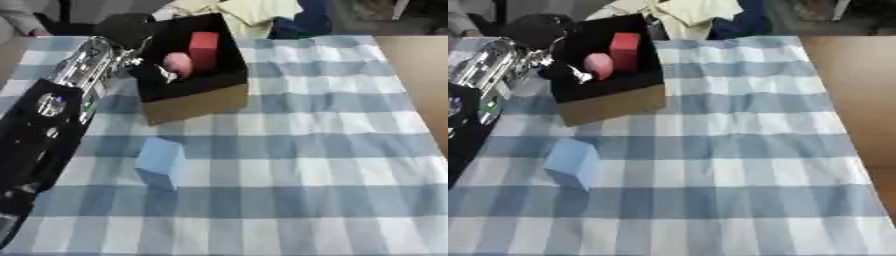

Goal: Pick up objects on the table and place them in the box.

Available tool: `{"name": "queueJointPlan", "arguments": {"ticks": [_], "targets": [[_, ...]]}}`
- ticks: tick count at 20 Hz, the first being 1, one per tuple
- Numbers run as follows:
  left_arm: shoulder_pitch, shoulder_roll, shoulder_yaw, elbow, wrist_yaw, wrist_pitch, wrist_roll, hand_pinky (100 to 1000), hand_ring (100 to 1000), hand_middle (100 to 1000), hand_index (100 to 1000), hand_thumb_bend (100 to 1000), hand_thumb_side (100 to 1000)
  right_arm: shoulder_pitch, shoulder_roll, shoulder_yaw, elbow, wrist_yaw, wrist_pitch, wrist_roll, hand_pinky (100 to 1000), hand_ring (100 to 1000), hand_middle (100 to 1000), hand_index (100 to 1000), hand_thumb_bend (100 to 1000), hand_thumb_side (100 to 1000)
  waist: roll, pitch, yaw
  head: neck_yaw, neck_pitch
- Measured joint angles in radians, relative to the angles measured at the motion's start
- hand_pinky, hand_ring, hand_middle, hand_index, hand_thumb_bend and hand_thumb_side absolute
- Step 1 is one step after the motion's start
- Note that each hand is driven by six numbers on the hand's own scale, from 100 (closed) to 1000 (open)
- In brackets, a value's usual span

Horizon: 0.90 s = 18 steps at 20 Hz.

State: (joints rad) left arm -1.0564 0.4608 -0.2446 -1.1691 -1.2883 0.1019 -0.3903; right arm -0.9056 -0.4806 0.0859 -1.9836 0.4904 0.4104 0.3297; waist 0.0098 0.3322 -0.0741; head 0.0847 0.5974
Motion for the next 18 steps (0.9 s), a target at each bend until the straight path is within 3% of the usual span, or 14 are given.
{"name": "queueJointPlan", "arguments": {"ticks": [10, 14, 15, 18], "targets": [[0.001, -0.004, 0.004, -0.017, 0.033, 0.004, 0.025, 731, 888, 823, 932, 347, 690, 0.009, 0.001, -0.006, 0.0, -0.003, 0.003, -0.004, 915, 879, 824, 956, 100, 1000, -0.001, -0.007, 0.011, -0.001, 0.0], [0.016, 0.008, 0.009, -0.113, 0.071, 0.0, 0.014, 712, 878, 815, 924, 332, 697, 0.02, 0.001, -0.009, 0.0, -0.005, 0.005, -0.009, 915, 879, 823, 956, 100, 1000, -0.005, -0.011, 0.028, -0.012, 0.009], [0.024, 0.019, 0.009, -0.145, 0.081, -0.001, 0.005, 658, 850, 798, 908, 274, 725, 0.023, 0.001, -0.011, 0.0, -0.006, 0.005, -0.011, 915, 877, 823, 956, 100, 1000, -0.005, -0.013, 0.031, -0.015, 0.01], [0.071, 0.054, 0.009, -0.269, 0.169, -0.004, -0.039, 633, 835, 790, 899, 246, 744, 0.037, -0.001, -0.016, 0.0, -0.006, 0.007, -0.016, 916, 875, 823, 956, 100, 1000, -0.006, -0.017, 0.052, -0.028, 0.021]]}}
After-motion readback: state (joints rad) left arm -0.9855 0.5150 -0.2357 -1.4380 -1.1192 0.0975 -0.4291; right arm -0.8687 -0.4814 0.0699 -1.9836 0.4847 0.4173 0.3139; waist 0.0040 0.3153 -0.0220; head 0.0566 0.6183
